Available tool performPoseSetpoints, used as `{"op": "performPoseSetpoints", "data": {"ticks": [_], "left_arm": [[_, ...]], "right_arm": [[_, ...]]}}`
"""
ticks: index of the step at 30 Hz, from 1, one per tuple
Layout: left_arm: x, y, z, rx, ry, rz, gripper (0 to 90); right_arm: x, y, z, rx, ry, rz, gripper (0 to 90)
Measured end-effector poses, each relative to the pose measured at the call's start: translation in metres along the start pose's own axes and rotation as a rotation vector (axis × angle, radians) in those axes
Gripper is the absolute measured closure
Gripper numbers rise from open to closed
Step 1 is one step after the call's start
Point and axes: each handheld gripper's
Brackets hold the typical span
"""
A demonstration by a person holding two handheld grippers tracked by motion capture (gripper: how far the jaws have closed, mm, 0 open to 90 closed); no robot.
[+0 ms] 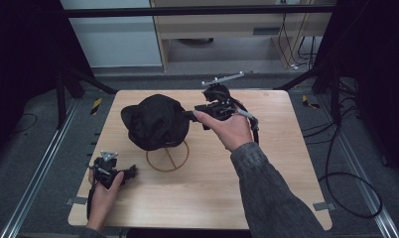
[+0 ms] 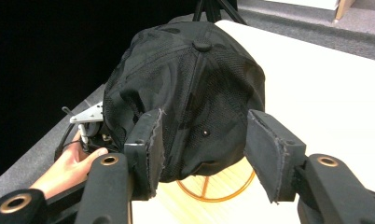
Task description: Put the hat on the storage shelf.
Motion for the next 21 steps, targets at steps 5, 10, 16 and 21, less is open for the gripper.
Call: {"op": "performPoseSetpoints", "data": {"ticks": [5, 10, 16, 21], "left_arm": [[0.000, 0.000, 0.000, 0.000, 0.000, 0.000, 0.0], [0.000, 0.000, 0.000, 0.000, 0.001, 0.000, 0.0], [0.000, 0.000, 0.000, 0.000, 0.000, 0.000, 0.0], [0.000, 0.000, 0.000, 0.000, 0.000, 0.000, 0.0]], "right_arm": [[-0.003, -0.005, 0.002, -0.009, 0.008, 0.004, 46.6], [-0.006, -0.010, 0.004, -0.015, 0.007, 0.009, 46.3], [-0.010, -0.017, 0.008, -0.022, 0.016, 0.014, 45.9], [-0.014, -0.023, 0.013, -0.032, 0.026, 0.020, 45.4]]}}
Point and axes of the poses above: each handheld gripper's, and its own axes: y roughly forward along the jaws, z roughly out of its underside, x roughly to its left, and after that the axes turned 1 degree about z, right-handed
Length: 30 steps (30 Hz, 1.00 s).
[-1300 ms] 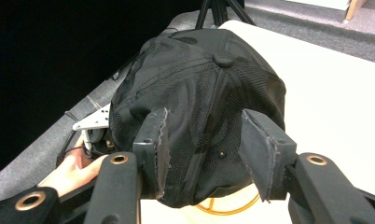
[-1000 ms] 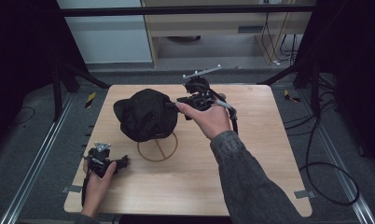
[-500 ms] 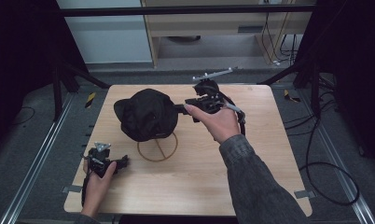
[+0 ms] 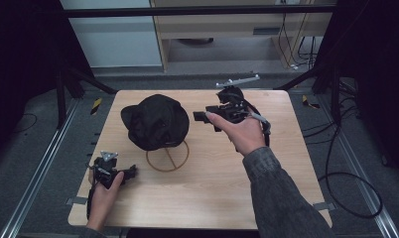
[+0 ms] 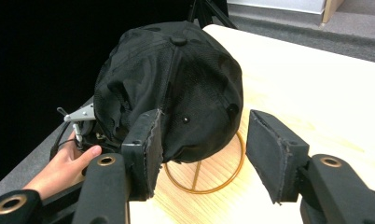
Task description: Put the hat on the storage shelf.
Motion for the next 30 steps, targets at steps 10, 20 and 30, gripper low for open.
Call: {"op": "performPoseSetpoints", "data": {"ticks": [10, 20, 30], "left_arm": [[0.000, 0.000, 0.000, 0.000, 0.000, 0.000, 0.0], [0.000, 0.000, 0.000, 0.001, 0.000, 0.000, 0.0], [0.000, 0.000, 0.000, 0.000, 0.000, 0.000, 0.0]], "right_arm": [[-0.008, -0.010, 0.007, -0.009, 0.010, 0.020, 44.4], [-0.013, -0.019, 0.011, -0.013, 0.008, 0.039, 40.3], [-0.018, -0.031, 0.019, -0.036, 0.015, 0.090, 17.1]]}}
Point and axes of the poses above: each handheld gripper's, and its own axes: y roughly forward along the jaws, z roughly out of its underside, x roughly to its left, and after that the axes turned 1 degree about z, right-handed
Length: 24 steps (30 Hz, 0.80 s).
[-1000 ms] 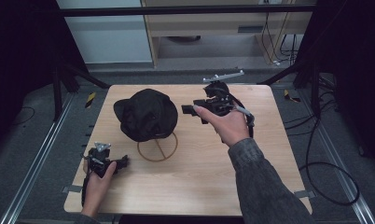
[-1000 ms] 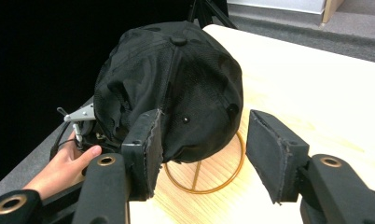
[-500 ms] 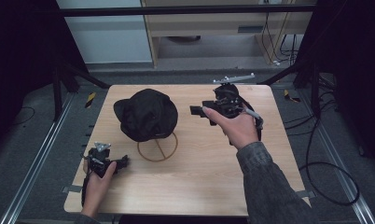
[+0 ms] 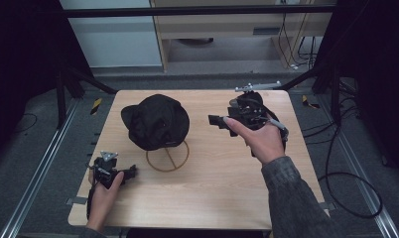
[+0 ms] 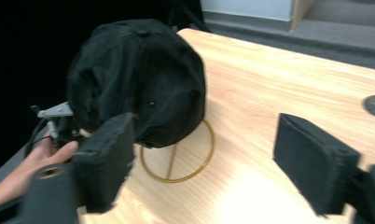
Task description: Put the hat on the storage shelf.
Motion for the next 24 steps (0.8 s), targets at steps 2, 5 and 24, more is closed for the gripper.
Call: {"op": "performPoseSetpoints", "data": {"ticks": [2, 5, 24], "left_arm": [[0.000, 0.000, 0.000, 0.000, 0.000, 0.000, 0.0], [0.000, 0.000, 0.000, 0.000, -0.001, -0.001, 0.0], [-0.001, 0.000, 0.000, 0.004, -0.004, -0.008, 0.0]], "right_arm": [[-0.001, -0.003, 0.002, -0.015, -0.018, 0.021, 11.2], [-0.003, -0.010, 0.006, -0.042, -0.039, 0.048, 5.8], [-0.042, -0.039, 0.045, -0.078, -0.062, 0.171, 9.4]]}}
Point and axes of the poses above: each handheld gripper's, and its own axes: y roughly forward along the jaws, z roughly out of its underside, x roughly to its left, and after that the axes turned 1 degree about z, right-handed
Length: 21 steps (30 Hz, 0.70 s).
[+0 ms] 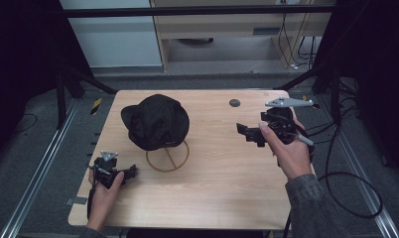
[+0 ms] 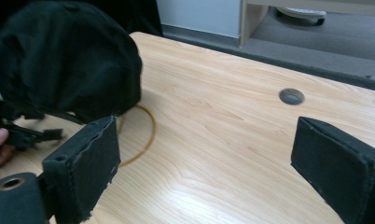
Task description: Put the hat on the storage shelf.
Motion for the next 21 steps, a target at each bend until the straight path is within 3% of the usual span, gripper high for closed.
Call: {"op": "performPoseSetpoints", "data": {"ticks": [6, 11, 21], "left_arm": [[0.000, 0.000, 0.000, 0.000, -0.001, -0.001, 0.0], [0.000, 0.000, 0.000, 0.000, -0.001, -0.001, 0.0], [0.000, 0.000, 0.000, 0.000, -0.002, -0.002, 0.0]], "right_arm": [[-0.013, 0.001, 0.021, 0.029, 0.006, 0.036, 11.1], [-0.021, 0.005, 0.039, 0.052, 0.021, 0.039, 12.5], [-0.012, 0.021, 0.074, 0.115, 0.001, 0.023, 12.6]]}}
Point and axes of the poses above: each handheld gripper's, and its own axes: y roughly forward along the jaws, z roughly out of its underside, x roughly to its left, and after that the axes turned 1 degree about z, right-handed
